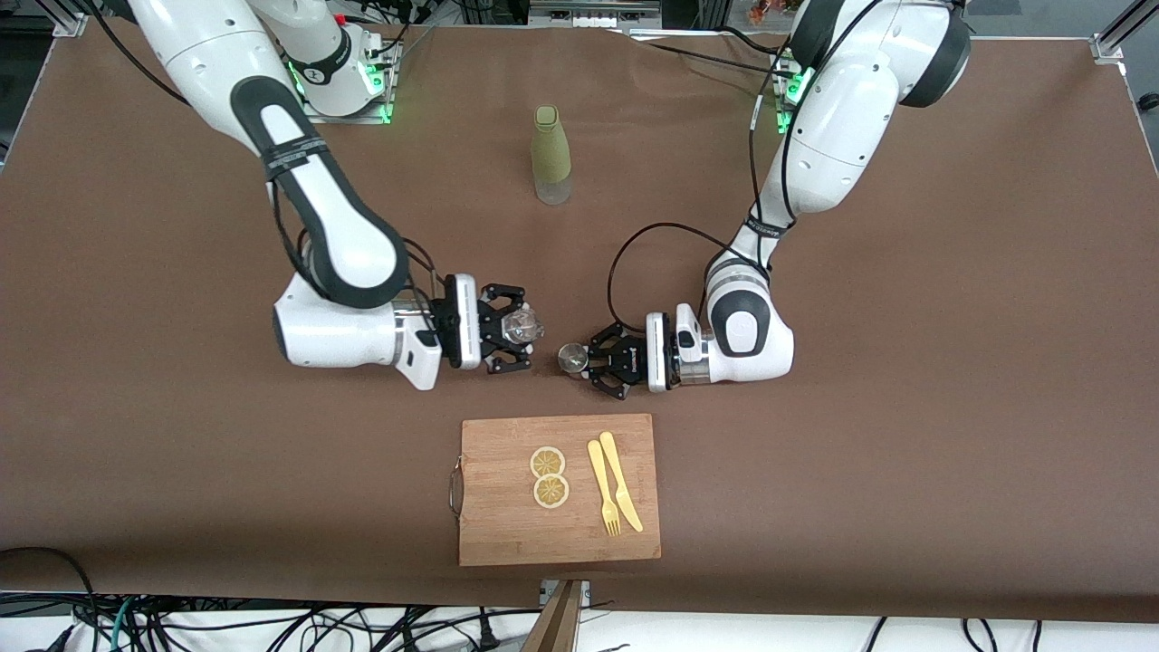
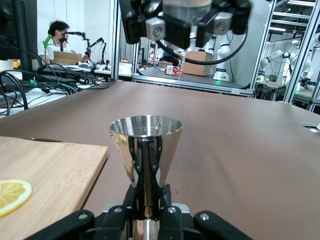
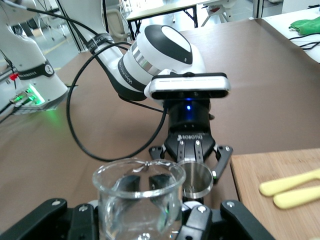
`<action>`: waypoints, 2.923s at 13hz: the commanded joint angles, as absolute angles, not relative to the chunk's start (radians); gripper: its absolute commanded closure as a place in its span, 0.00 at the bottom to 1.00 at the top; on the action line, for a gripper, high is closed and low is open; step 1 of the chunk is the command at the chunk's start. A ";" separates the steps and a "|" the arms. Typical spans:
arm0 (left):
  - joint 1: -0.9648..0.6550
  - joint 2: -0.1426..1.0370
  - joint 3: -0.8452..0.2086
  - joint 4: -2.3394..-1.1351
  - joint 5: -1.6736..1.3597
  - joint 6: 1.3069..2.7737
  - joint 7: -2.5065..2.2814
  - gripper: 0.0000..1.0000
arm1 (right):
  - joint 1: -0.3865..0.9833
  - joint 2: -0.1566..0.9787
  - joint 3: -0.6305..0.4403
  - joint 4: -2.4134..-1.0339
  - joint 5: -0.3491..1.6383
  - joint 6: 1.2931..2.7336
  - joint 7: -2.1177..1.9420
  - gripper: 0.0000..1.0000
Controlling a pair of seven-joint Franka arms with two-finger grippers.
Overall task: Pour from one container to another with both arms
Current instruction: 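Move the beaker and jigger apart back toward their starting spots, then lower the beaker and jigger onto the table and open both grippers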
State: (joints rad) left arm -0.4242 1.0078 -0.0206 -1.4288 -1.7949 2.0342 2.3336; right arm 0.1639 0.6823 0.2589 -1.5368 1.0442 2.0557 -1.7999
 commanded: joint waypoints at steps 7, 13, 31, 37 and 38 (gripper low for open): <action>-0.227 0.945 0.049 -1.557 -1.625 1.637 2.494 1.00 | -0.076 0.666 0.249 -1.595 1.051 1.761 -2.002 0.86; -0.102 0.934 0.222 -1.557 -1.442 1.366 2.590 1.00 | -0.227 0.706 0.200 -1.657 0.996 1.640 -2.239 0.86; 0.146 0.977 0.368 -1.660 -1.180 1.256 2.921 1.00 | -0.423 0.982 0.017 -1.646 0.887 1.462 -2.631 0.76; 0.163 1.014 0.368 -1.652 -1.186 1.264 2.950 0.00 | -0.449 0.977 -0.017 -1.646 0.853 1.453 -2.629 0.00; 0.163 1.012 0.370 -1.645 -1.187 1.266 2.938 0.00 | -0.454 0.976 -0.023 -1.646 0.848 1.451 -2.629 0.00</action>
State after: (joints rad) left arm 0.1590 0.9987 0.3641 -1.6469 -1.2082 1.2597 2.7624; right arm -0.4328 0.9696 -0.0170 -1.6585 0.8770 1.4662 -2.6183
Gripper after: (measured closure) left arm 0.626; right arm 0.203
